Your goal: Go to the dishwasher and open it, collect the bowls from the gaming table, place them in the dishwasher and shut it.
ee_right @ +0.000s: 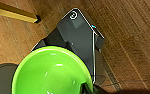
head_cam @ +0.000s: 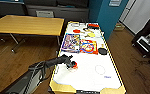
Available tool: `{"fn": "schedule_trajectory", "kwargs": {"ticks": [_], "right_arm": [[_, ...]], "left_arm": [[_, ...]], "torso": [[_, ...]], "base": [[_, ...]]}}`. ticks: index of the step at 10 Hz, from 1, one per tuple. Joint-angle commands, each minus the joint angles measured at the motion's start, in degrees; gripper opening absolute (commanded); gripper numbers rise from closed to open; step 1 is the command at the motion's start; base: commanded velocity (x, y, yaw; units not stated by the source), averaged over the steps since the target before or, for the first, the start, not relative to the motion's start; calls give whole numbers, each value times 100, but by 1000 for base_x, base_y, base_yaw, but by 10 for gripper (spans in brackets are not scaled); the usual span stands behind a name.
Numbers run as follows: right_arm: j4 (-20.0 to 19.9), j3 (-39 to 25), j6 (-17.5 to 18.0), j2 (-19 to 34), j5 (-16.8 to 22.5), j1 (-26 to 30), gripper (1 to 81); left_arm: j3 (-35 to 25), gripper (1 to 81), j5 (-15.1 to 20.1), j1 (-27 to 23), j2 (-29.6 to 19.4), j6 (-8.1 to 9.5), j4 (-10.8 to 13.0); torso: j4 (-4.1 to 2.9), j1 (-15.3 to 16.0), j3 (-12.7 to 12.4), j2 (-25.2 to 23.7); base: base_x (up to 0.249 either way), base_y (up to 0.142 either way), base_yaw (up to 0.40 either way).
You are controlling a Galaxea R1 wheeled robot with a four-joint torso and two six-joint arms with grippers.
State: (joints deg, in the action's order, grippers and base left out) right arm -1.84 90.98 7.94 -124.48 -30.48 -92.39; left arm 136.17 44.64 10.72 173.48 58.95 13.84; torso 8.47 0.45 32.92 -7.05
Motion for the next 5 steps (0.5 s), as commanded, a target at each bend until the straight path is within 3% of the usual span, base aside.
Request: {"fn": "schedule_trajectory", "kwargs": {"ticks": [1,5], "right_arm": [[140,-29,-20,272,314,-3,10],[219,-64,-20,289,314,-12,10]], "left_arm": [[-604,10,326,-733,-92,-323,58],[-2933,10,291,-1691,-1216,-235,58]], "torso": [[0,0,0,0],[0,0,2,0]], "base": [[0,0,0],[0,0,0]]}}
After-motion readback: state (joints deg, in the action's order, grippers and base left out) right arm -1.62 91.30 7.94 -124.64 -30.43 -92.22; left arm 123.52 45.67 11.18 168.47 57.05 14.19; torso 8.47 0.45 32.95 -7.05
